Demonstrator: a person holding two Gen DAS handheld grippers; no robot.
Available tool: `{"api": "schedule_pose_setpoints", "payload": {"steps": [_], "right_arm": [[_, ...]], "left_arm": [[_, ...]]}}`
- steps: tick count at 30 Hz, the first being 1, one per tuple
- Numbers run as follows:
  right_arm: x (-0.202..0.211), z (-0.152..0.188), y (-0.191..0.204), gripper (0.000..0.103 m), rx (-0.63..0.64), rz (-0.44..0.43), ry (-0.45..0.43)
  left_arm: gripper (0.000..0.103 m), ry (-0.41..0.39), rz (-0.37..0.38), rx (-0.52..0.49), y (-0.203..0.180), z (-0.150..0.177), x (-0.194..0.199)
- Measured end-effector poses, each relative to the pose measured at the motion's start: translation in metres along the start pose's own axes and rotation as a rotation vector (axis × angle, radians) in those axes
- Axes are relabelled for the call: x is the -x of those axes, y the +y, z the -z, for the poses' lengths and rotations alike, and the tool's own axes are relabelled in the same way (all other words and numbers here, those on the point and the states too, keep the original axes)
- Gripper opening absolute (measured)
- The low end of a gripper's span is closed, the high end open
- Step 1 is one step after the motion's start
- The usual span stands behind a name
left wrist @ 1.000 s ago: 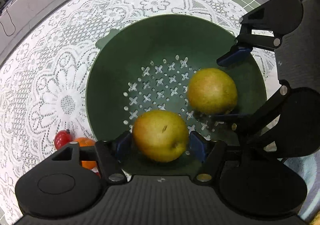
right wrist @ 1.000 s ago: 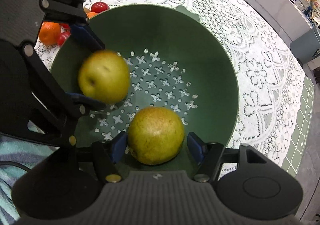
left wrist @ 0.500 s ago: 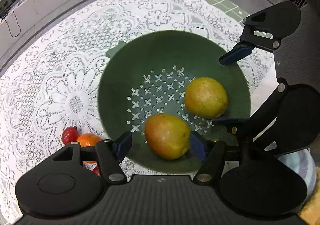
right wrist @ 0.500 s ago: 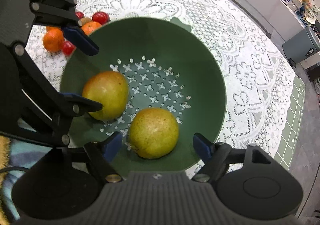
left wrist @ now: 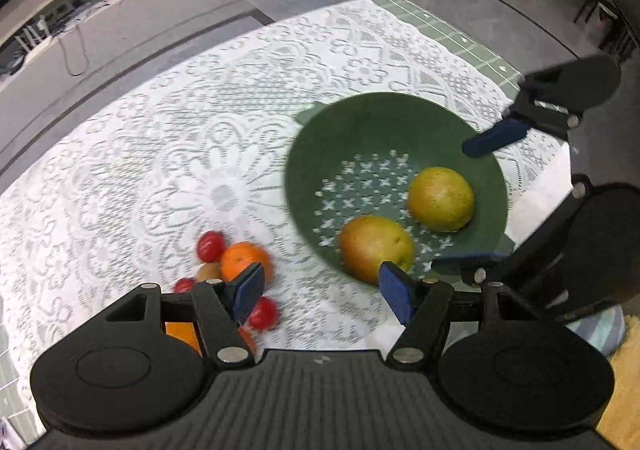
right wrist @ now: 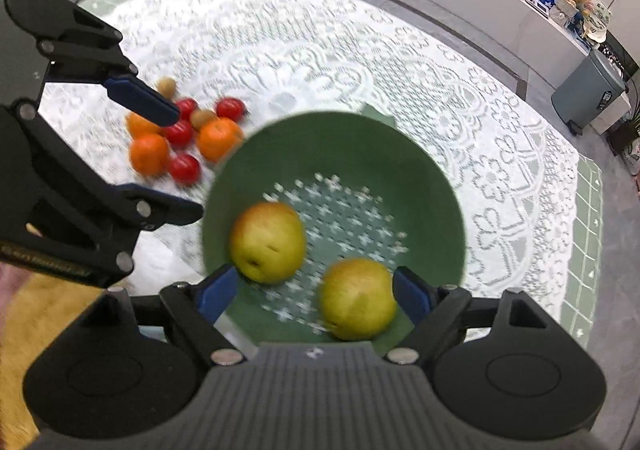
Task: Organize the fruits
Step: 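Withdraw both tools from the colander back toward the fruit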
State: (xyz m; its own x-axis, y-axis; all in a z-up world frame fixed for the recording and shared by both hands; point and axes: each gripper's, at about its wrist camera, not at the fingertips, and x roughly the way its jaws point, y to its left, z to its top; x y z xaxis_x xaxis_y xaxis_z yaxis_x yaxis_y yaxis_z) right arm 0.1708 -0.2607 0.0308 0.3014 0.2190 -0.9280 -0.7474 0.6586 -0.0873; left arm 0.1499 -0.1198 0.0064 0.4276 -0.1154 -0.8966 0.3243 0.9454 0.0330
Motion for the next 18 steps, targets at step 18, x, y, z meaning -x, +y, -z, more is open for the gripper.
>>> {"api": "schedule_pose_setpoints", "payload": {"steps": [18], "right_arm": [[-0.008,-0.017,0.087,0.082,-0.201,-0.169,-0.152]], "left_arm": [[0.077,-0.026,-0.153,0.106,0.061,0.057,0.037]]}}
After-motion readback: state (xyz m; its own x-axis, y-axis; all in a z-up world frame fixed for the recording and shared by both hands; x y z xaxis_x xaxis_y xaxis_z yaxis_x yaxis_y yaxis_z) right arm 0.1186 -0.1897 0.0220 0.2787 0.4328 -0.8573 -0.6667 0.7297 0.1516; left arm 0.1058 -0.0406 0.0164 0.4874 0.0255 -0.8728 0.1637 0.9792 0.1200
